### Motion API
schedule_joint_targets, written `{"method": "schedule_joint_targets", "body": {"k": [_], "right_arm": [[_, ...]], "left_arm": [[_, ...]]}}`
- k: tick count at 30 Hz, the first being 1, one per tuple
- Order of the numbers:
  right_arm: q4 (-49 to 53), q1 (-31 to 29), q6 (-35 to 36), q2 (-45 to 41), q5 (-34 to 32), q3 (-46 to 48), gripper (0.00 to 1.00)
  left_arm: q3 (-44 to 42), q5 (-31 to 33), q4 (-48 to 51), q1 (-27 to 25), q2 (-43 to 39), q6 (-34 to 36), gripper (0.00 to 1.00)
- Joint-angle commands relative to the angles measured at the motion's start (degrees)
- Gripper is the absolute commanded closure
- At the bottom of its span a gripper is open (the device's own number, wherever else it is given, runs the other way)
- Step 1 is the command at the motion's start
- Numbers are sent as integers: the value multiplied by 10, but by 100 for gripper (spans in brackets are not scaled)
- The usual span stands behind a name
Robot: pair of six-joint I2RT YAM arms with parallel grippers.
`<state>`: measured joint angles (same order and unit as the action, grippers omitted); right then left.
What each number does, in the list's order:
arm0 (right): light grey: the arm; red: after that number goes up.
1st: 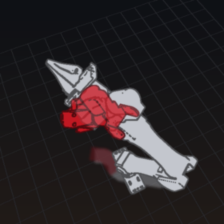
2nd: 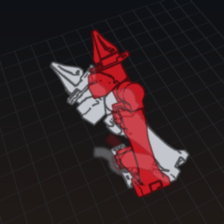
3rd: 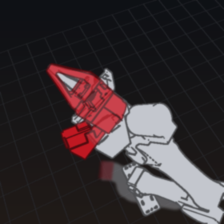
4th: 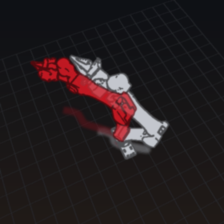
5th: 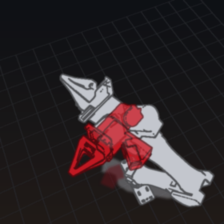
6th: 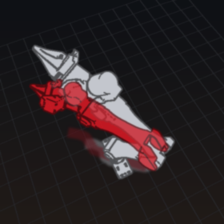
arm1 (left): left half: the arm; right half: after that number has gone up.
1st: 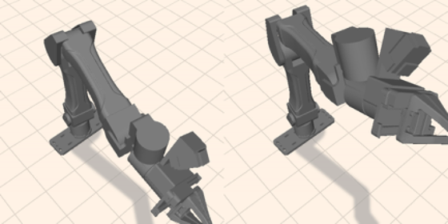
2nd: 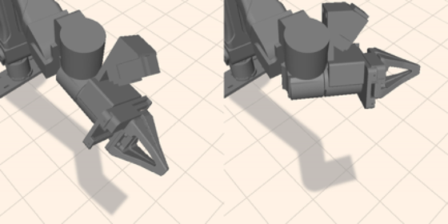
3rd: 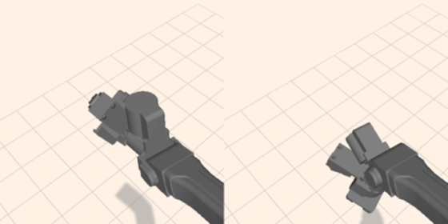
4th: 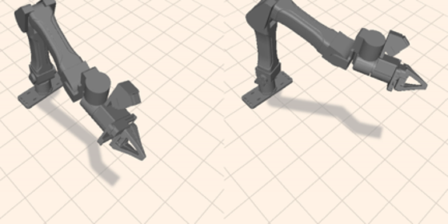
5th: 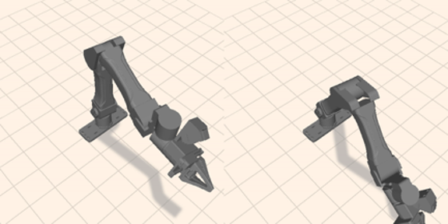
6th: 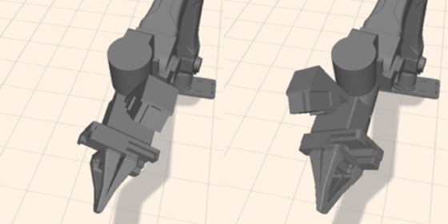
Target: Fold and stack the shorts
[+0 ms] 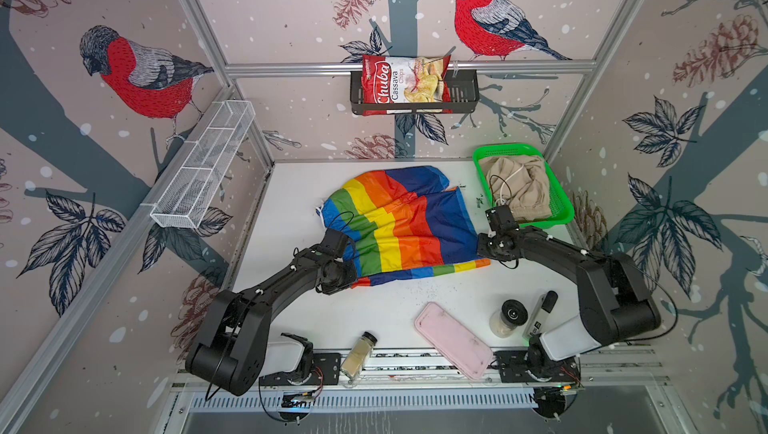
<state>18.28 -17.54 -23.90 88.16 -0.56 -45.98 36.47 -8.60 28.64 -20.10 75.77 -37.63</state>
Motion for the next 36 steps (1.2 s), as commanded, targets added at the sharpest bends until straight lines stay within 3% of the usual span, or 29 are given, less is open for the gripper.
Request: {"method": "schedule_joint_targets", "body": {"k": [1, 5, 6, 11, 20, 27, 28, 29, 31, 34, 36], "right_arm": [[-37, 3, 1, 4, 61, -5, 76], [-63, 1, -13, 8, 106, -5, 98], [-65, -1, -16, 6, 110, -5, 100], [-46, 7, -16, -66, 82, 4, 100], [44, 64, -40, -263, 11, 60, 100], [22, 67, -68, -251, 39, 155, 100], [15, 68, -70, -241, 40, 162, 100], [8, 68, -70, -231, 40, 169, 100], [-3, 67, -68, -214, 33, 176, 100], [-13, 68, -64, -196, 16, 179, 100], [-20, 69, -61, -188, 10, 176, 100]], "left_arm": [[40, 55, 20, 1, 11, 4, 100], [110, 121, 38, 2, 37, 15, 100], [124, 125, 41, 2, 40, 17, 100], [155, 148, 73, 2, 30, 29, 100], [82, 154, 63, 3, 6, 8, 100], [81, 101, 34, 3, 15, 11, 100], [81, 88, 27, 2, 10, 11, 88], [81, 74, 19, 2, 3, 12, 69], [77, 51, 4, 2, -11, 11, 49], [67, 30, -28, 2, -28, 6, 34], [58, 26, -52, 2, -26, 3, 33]]}}
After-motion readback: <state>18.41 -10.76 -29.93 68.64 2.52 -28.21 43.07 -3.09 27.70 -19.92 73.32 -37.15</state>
